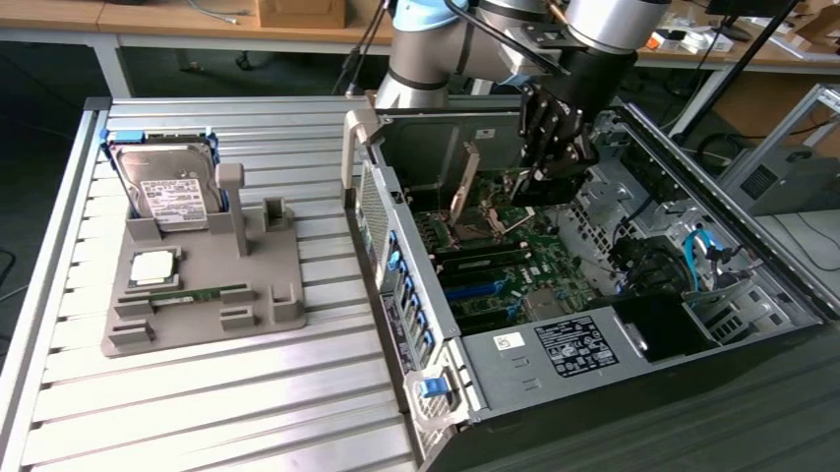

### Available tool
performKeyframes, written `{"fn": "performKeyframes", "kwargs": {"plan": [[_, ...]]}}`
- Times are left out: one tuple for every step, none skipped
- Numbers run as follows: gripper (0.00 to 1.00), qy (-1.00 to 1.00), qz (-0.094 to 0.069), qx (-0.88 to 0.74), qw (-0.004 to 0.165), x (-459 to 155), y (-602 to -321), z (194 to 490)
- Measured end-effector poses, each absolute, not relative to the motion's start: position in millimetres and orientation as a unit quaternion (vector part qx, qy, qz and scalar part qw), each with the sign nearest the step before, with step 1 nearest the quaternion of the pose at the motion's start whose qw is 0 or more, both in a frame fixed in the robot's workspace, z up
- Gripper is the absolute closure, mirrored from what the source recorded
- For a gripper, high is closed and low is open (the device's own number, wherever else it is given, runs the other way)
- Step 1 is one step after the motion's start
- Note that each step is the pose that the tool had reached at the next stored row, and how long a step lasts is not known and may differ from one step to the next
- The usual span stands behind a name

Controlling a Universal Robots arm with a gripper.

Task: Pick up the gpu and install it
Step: 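Insert the gpu into the slot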

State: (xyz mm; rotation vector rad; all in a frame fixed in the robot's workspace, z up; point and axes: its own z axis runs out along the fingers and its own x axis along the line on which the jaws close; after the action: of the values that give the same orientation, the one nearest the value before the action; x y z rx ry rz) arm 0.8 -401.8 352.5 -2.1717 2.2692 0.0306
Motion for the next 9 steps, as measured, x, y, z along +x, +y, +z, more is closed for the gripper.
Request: {"fn": "performKeyframes", "kwargs": {"plan": [[0.73,0.722,0.010,-0.691,0.000,0.8,-402.3,352.5],[0.73,0.722,0.010,-0.691,0.000,0.8,-402.7,352.5],[0.73,0.722,0.010,-0.691,0.000,0.8,-403.2,352.5],[0.73,0.722,0.010,-0.691,0.000,0.8,-403.6,352.4],[0.73,0.722,0.010,-0.691,0.000,0.8,-404.3,352.4],[0.73,0.722,0.010,-0.691,0.000,0.8,-404.9,352.4],[0.73,0.722,0.010,-0.691,0.000,0.8,-405.8,352.4],[0.73,0.722,0.010,-0.691,0.000,0.8,-406.2,352.3],[0.73,0.722,0.010,-0.691,0.000,0.8,-406.7,352.3]]}}
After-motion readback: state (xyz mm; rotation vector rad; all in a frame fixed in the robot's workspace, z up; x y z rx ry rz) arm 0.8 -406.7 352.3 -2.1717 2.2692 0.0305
